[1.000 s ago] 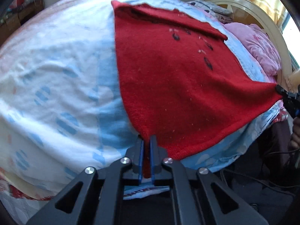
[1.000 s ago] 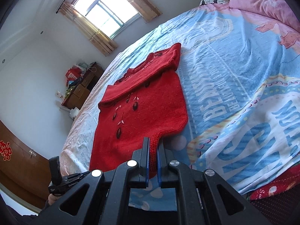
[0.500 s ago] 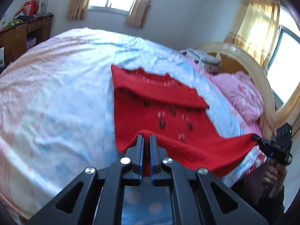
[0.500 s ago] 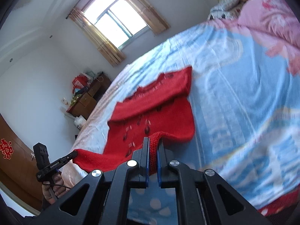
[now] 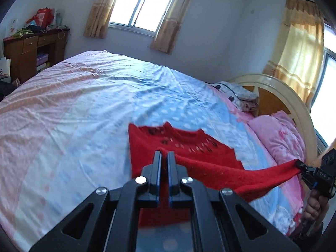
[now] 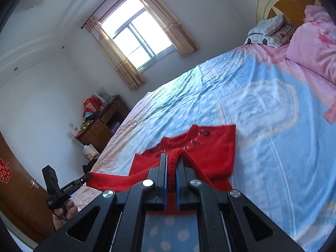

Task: Fold small clothes
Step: 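Carry the hem over the collar with both tools and lower it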

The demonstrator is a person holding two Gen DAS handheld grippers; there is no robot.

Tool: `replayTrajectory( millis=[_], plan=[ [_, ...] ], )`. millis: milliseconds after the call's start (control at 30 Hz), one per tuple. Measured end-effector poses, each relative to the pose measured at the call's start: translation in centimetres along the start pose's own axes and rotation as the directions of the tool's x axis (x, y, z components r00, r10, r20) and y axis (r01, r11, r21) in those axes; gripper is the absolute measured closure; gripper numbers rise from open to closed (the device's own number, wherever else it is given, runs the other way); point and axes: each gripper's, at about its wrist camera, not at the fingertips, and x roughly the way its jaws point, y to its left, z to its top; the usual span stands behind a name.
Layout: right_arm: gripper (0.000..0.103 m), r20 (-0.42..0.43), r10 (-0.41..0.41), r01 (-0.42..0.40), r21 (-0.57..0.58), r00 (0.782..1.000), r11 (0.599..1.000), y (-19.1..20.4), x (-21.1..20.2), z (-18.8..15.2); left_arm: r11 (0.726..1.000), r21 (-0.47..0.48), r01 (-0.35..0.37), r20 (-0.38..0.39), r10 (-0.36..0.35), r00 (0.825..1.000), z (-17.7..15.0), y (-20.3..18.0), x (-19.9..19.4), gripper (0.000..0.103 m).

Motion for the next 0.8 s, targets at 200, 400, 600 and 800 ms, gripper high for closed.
replayTrajectory(
  millis=[200,400,600,800],
  plan=[
    [0.098,-0.042,-0.059,0.06,0.015,0.997,0.998,-1.2,5.5,2.7,0.999,0.019,-0.046,-0.015,0.047,0.999,2.6,0.3,4.4,0.099],
    [0.098,-0.106,-0.114,0.121,0.061,0.988,0.991,-3.8,11.0,3.7,0.997,0.019,-0.077,-0.063,0.078,0.995,3.8,1.4,9.2,0.103],
    [0.098,-0.188,-0.166,0.187,0.101,0.968,0.977,-7.0,16.8,3.9,0.991,0.011,-0.132,-0.11,0.132,0.985,4.4,3.1,13.5,0.103],
    [0.096,-0.249,-0.189,0.213,0.074,0.95,0.974,-9.3,19.4,2.6,0.996,0.068,-0.065,-0.174,0.076,0.982,2.3,4.0,13.4,0.088]
  ],
)
